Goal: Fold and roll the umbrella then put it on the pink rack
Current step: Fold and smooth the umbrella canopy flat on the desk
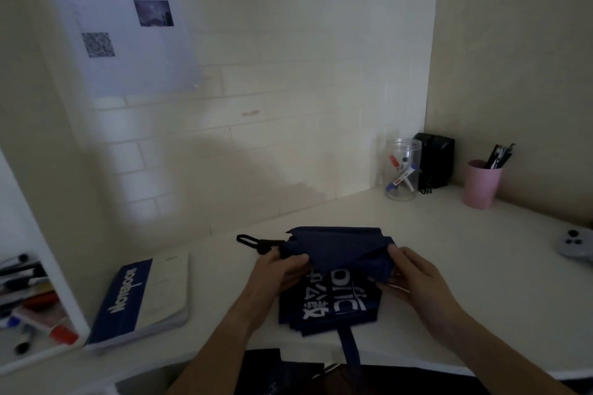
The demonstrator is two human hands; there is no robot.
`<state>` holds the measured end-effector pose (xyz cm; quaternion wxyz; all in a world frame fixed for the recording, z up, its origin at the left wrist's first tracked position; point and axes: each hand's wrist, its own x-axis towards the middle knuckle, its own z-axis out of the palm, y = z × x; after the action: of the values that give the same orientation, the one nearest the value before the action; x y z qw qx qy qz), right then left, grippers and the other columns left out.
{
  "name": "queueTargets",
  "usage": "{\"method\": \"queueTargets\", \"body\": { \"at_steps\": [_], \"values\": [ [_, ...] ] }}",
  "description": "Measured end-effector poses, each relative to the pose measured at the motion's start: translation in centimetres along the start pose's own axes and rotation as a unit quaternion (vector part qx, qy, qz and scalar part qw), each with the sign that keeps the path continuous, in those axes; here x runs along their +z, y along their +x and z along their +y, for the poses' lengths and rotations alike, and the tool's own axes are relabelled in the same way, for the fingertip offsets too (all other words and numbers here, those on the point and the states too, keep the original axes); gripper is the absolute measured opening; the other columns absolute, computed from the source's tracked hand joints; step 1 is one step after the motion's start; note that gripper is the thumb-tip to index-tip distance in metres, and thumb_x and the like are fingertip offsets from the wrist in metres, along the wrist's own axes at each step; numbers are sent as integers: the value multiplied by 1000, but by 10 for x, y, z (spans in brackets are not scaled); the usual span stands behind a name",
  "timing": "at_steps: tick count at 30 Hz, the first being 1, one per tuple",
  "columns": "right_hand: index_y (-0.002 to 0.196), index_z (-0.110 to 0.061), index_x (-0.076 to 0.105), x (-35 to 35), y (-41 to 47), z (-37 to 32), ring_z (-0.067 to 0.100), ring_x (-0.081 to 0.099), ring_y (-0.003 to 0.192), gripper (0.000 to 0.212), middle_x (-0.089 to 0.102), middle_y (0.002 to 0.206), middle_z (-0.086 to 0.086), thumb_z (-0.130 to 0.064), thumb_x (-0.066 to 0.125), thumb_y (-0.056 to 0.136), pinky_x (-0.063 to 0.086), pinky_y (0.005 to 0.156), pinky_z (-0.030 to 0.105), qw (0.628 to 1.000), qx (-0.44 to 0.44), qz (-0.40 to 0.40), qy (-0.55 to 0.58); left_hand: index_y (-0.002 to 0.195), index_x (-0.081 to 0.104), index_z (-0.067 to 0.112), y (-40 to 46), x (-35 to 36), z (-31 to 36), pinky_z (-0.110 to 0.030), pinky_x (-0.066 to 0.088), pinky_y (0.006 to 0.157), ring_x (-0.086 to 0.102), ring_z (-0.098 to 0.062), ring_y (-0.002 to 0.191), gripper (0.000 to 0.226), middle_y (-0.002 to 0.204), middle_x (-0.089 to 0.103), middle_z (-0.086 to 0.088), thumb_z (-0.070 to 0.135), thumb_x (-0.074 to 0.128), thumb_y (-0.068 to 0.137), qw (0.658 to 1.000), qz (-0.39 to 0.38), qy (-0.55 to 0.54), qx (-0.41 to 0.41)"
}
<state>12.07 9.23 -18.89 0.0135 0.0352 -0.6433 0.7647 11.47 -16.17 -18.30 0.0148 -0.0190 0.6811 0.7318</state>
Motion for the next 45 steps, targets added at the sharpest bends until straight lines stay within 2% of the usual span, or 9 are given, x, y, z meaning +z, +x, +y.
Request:
{"method": "queueTargets", "body": {
  "at_steps": [7,14,17,20,25,31,34,37,45],
  "values": [
    [99,-14,70,11,10,-28,22,72,74,28,78,86,4,-41,63,94,55,64,30,996,-7,27,-85,126,65,4,2,-9,0,-43,44,112,72,-27,110,35,116,76,-13,26,59,99,998,-26,-35,-39],
    [96,-3,70,19,20,-47,21,58,65,40,69,78,7,-42,63,95,44,59,32,996,-10,44,-73,128,62,13,2,-18,10,-48,38,117,67,-32,119,35,125,71,-18,3,45,98,993,-90,-38,-61],
    [100,-1,68,20,18,-45,24,62,61,40,71,80,8,-40,66,93,49,60,37,998,2,27,-58,112,63,4,4,-25,8,-51,37,118,63,-39,121,29,131,66,-21,-3,46,89,988,-120,-78,-59],
    [104,-4,70,17,16,-41,26,73,84,42,74,100,12,-42,74,86,60,72,33,999,27,3,-47,77,60,4,4,-28,10,-43,45,101,63,-35,99,12,100,68,-16,15,57,77,986,-122,-101,-58],
    [110,-3,67,6,9,-23,20,75,97,47,74,111,15,-26,86,74,61,80,28,997,59,-28,-45,51,55,2,-3,-16,7,-38,49,91,70,-27,97,59,92,77,-10,47,67,88,995,-58,-69,-34],
    [102,-7,72,1,-5,-1,23,75,96,52,77,102,11,-39,88,65,58,94,37,991,69,-52,-100,91,67,7,-10,-8,2,-43,52,102,72,-31,106,54,109,75,-13,56,77,73,997,-8,-79,-5],
    [74,-12,72,2,-7,4,26,73,94,35,75,84,3,-45,82,74,55,99,42,989,53,-67,-118,120,67,11,-12,-6,1,-44,51,105,72,-27,109,60,119,75,-9,49,80,77,999,-14,-40,16],
    [65,-9,69,4,-5,4,24,72,89,40,70,78,9,-44,74,84,58,93,35,995,51,-37,-82,114,73,7,-13,-7,-2,-38,52,100,72,-25,106,48,114,77,-7,45,77,85,999,-13,-18,28],
    [104,0,76,3,-5,6,20,74,102,35,79,106,6,-32,64,95,53,100,34,994,79,-61,-54,74,67,-15,-11,-20,-16,-31,56,77,74,-36,84,74,86,74,-27,58,80,74,994,28,86,65]
  ]
}}
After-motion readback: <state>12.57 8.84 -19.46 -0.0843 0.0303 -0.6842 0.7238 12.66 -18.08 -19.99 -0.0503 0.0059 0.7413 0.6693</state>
